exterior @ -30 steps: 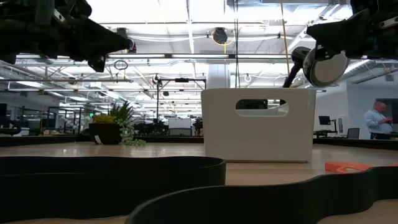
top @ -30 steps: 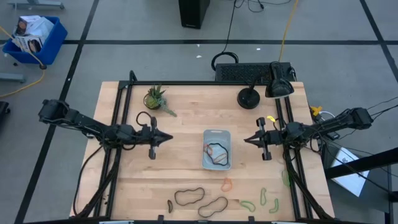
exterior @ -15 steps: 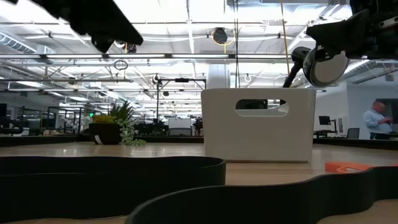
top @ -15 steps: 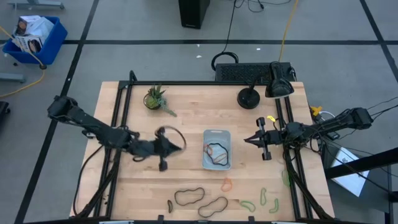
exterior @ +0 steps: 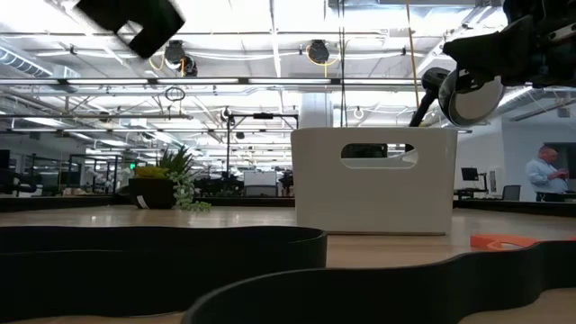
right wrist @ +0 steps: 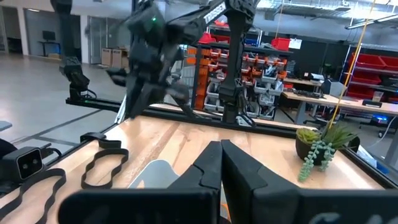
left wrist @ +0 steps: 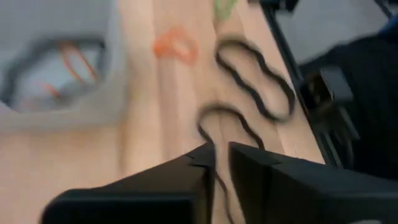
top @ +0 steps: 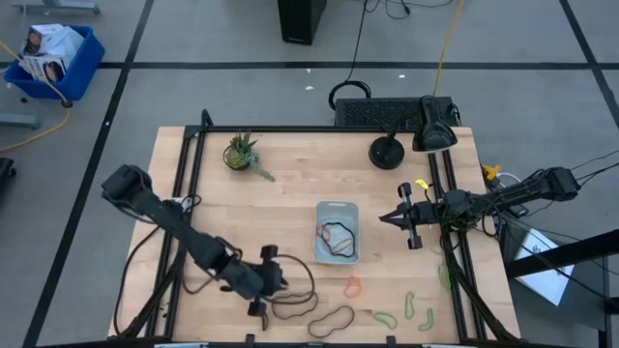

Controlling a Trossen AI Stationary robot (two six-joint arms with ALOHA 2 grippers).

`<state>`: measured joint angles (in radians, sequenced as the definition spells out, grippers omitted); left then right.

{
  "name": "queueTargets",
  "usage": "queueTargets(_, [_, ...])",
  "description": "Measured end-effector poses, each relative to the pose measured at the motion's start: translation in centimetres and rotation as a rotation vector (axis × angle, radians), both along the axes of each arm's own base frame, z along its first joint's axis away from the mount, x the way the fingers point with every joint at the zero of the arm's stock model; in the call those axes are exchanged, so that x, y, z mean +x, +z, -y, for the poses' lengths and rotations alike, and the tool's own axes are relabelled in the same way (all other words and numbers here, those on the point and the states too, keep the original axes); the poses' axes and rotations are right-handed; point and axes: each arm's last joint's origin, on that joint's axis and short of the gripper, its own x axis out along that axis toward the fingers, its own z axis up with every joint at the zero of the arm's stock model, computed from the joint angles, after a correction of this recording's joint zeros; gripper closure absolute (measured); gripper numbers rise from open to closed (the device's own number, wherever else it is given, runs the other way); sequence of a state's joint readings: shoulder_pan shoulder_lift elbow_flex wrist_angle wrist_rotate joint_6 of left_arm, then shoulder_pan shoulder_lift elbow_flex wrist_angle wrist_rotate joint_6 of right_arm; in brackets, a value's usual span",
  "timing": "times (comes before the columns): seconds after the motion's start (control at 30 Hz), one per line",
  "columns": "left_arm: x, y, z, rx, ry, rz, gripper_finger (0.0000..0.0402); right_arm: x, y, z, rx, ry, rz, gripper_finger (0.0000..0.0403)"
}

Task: Pick and place rubber bands into bin
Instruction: Put the black rubber band into the white bin

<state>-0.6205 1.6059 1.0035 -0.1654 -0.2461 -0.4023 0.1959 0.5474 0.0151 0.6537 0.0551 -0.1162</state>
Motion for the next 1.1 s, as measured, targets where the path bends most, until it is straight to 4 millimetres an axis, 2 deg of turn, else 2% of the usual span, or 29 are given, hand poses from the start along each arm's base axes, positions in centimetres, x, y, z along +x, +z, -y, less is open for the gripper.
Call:
queueTargets(0.13, [0.1,-2.5,1.0,-0.057,0.013,-0.122,0.0287,0.0,0.0,0.0,0.000,0.000,0.001,0.0401])
queueTargets(0.27, [0.3,-4.6,0.9,-0.046,0.072,-0.218,0.0229,0.0,0.0,0.0,0.000,0.000,0.000,0.0402])
queueTargets(0.47, [1.1,-5.8,1.0,-0.114,0.038,-0.255,0.0170,0.0,0.0,0.0,0.000,0.000,-0.003,0.0402])
queueTargets(0.7, [2.1,-7.7,0.6,-0.187,-0.014,-0.344,0.0154,0.0,-0.2,0.0,-0.004,-0.001,-0.024,0.0402])
queueTargets(0.87, [2.7,-7.7,0.0,-0.199,-0.032,-0.327,0.0153,0.0,-0.2,0.0,-0.004,0.000,-0.024,0.0402])
queueTargets(1.1, [3.1,-8.5,-0.6,-0.191,0.035,-0.347,0.0153,0.0,-0.2,0.0,-0.006,-0.001,-0.024,0.0401])
